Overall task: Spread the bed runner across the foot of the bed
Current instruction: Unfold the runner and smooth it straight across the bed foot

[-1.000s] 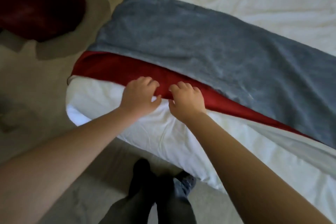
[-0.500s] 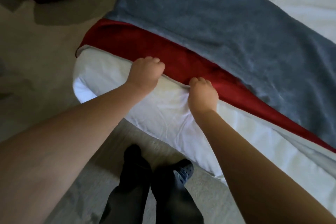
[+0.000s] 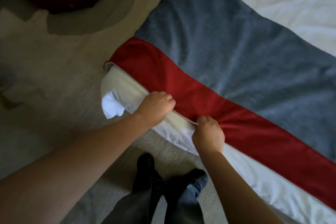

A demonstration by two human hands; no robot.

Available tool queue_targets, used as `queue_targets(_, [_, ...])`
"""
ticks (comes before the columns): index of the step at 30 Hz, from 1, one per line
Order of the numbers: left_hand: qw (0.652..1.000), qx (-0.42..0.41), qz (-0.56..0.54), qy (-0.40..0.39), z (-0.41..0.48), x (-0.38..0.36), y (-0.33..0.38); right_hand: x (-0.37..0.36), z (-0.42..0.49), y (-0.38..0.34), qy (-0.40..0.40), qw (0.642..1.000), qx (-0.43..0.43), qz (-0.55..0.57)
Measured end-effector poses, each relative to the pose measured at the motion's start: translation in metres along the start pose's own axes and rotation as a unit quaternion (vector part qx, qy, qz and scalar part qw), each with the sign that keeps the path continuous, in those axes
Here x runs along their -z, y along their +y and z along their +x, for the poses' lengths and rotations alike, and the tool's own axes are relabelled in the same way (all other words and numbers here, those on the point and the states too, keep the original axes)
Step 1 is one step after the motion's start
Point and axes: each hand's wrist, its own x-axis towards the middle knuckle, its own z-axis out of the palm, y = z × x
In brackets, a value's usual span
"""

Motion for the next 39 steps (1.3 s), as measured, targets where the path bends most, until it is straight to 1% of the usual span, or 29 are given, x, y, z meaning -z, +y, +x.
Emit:
queue_targets(2, [0.998,-0.045,0.029,0.024,-0.002,0.0,-0.009,0.003,0.004,-0.003,0.007,1.0,0.017,-0.01])
queue_targets(4, [0.994,-0.066,0.068,0.058,-0.002,0.0,-0.024,0.008,0.012,-0.01,0.012,0.998,0.049,-0.023])
queue_targets(6, [0.99,-0.052,0.1,0.087,-0.003,0.001,-0.045,0.011,0.021,-0.024,0.015,0.995,0.088,-0.033])
queue_targets(9, [0.989,-0.008,0.119,0.085,-0.006,0.007,-0.081,0.012,0.038,-0.059,0.031,0.992,0.125,0.001])
queue_targets(11, [0.99,0.026,0.12,0.069,-0.012,0.015,-0.098,0.007,0.047,-0.086,0.028,0.993,0.106,0.03])
queue_targets(15, [0.991,0.053,0.114,0.035,-0.03,0.017,-0.104,-0.001,0.057,-0.11,-0.01,0.993,-0.026,0.117])
queue_targets(16, [0.992,0.057,0.107,0.033,-0.035,0.014,-0.103,-0.002,0.056,-0.11,-0.013,0.992,-0.032,0.125])
queue_targets(22, [0.992,0.065,0.089,0.056,-0.05,0.002,-0.103,-0.006,0.044,-0.105,-0.025,0.993,0.017,0.113])
queue_targets(25, [0.992,0.071,0.083,0.057,-0.046,0.006,-0.096,-0.005,0.044,-0.105,-0.033,0.994,0.03,0.097])
queue_targets(27, [0.994,0.063,0.058,0.065,-0.042,0.007,-0.088,-0.004,0.04,-0.107,-0.022,0.995,0.045,0.09])
queue_targets(31, [0.997,0.021,-0.001,0.075,-0.027,0.008,-0.054,0.003,0.023,-0.095,0.022,0.99,0.141,0.019])
queue_targets(33, [0.997,0.006,-0.024,0.077,-0.014,0.012,-0.03,0.008,0.013,-0.072,0.029,0.986,0.164,-0.001])
queue_targets(36, [0.996,-0.022,-0.034,0.077,0.009,0.016,0.01,0.02,0.003,-0.024,0.028,0.99,0.135,-0.042])
queue_targets(39, [0.997,-0.043,-0.026,0.06,0.02,0.015,0.037,0.028,-0.005,0.022,0.005,0.993,0.094,-0.073])
